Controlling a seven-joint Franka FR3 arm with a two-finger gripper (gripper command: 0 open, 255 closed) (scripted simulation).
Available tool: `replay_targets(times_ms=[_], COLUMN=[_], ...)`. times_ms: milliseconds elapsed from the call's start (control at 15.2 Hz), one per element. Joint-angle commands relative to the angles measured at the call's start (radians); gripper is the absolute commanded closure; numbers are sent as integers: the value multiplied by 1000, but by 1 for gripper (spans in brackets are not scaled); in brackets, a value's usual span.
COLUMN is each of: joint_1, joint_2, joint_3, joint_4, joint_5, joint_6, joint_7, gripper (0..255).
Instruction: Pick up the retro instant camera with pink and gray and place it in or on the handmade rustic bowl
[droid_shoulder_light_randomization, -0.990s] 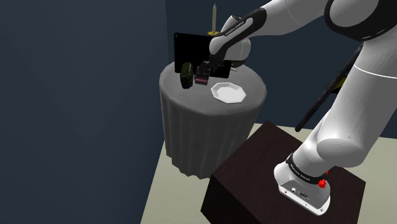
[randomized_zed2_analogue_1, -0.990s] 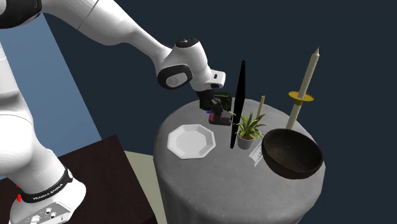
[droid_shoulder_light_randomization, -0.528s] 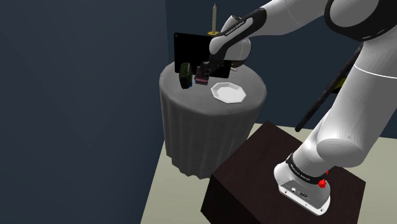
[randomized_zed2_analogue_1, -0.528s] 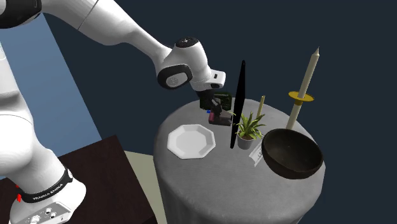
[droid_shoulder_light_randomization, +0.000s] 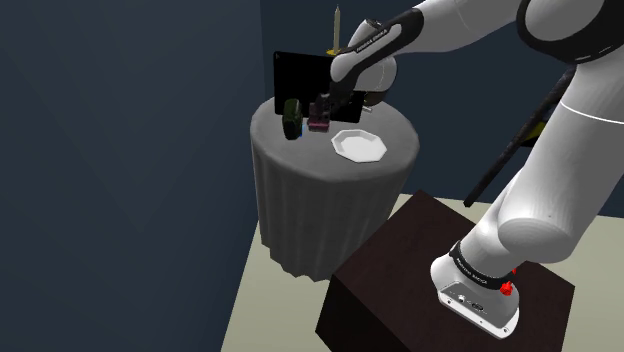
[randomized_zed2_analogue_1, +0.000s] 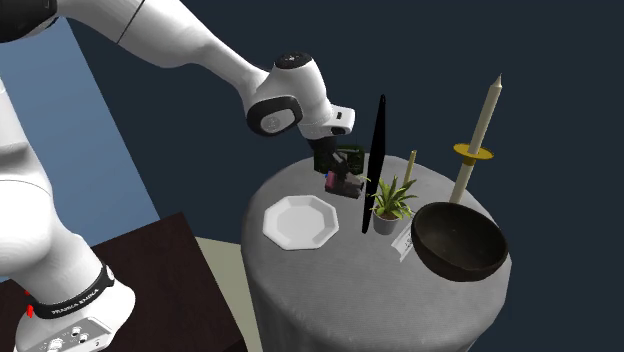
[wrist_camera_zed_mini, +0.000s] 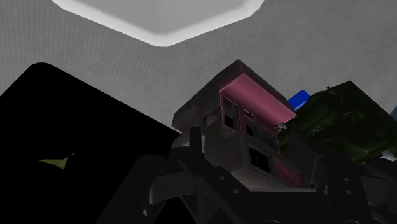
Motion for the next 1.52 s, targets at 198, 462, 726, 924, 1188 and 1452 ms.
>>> replay_targets(times_ms=[198, 462, 726, 924, 1188, 1452], joint_1=[9, 13, 15, 16, 16, 17], joint_2=[-41, -73, -101, -121, -144, -164], joint_3=[-14, -21, -25, -27, -29, -29], joint_4=[20, 38, 61, 80, 108, 140], joint_5=[-44, -75, -101, -118, -137, -152], joint_6=[-57, -105, -154, -191, -242, -293], joint_7=[38, 64, 86, 100, 116, 130], gripper=[255, 255, 255, 255, 255, 255])
